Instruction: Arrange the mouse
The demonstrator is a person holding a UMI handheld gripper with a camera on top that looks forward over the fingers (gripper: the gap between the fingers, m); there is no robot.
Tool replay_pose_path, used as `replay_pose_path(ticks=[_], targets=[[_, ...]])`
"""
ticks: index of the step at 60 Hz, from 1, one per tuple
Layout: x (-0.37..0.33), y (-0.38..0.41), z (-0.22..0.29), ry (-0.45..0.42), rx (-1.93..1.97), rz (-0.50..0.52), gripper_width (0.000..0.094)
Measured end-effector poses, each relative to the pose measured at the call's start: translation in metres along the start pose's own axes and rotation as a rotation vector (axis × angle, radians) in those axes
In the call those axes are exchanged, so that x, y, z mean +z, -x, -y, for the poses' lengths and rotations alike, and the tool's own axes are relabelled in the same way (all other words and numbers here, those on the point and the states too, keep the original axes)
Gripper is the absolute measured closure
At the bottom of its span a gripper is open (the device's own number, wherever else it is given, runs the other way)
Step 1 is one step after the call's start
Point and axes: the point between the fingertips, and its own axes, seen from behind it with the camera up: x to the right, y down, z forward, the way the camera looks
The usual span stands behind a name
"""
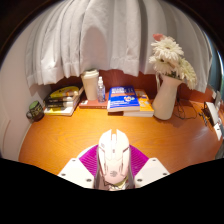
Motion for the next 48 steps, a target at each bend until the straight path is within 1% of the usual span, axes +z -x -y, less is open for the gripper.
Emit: replay_pose_path(ticks=[5, 14, 16, 19, 27, 31, 32, 34, 36, 38, 44, 48], targets=[[0.020, 0.011, -0.044, 0.076, -0.025, 0.005, 0.0534], [0.035, 0.016, -0.092, 0.140, -0.053, 0.020, 0.0532], [0.036, 0.017, -0.088, 0.107, -0.042, 0.020, 0.0533], [0.036, 0.016, -0.089, 0.110, -0.029, 0.028, 0.0526], [0.036, 0.017, -0.090, 0.098, -0.023, 0.036, 0.0428], [0.034, 0.018, -0.093, 0.121, -0.023, 0.042, 0.0368], [0.033, 0.018, -0.094, 0.130, -0.019, 0.041, 0.0332], [0.029, 0.018, -0.095, 0.145, -0.011, 0.039, 0.0231], [0.023, 0.018, -0.091, 0.141, -0.008, 0.041, 0.0143], [0.015, 0.017, -0.084, 0.127, -0.007, 0.040, 0.0093], [-0.020, 0.013, -0.059, 0.082, -0.012, 0.033, 0.0083], [-0.049, 0.015, -0.040, 0.039, -0.018, 0.049, 0.0086]])
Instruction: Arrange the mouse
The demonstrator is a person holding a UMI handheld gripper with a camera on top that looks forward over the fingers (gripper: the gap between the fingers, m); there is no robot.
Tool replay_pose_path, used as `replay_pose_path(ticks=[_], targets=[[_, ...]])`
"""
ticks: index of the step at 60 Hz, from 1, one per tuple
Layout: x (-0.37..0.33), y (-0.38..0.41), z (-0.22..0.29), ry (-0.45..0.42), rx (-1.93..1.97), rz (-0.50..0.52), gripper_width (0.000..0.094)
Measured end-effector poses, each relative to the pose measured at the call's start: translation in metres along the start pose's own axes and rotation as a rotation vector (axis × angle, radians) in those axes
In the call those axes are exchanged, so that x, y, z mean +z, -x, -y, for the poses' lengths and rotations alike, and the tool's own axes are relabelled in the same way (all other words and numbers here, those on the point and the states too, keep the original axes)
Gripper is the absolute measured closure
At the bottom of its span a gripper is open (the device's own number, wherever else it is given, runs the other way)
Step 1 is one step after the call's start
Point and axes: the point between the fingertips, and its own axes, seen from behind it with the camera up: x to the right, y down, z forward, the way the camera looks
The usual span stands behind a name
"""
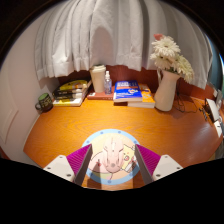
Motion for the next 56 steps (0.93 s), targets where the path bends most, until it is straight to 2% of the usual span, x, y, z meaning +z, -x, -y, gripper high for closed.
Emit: replay_pose_path(ticks=[12, 30, 56], targets=[[-0.105, -0.005, 0.033, -0.108, 0.012, -0.006, 0.0089], [-0.216, -0.018, 0.040, -0.247, 0.002, 0.008, 0.0092], [-0.254, -0.034, 0.014, -0.272, 0.049, 0.009, 0.0089]])
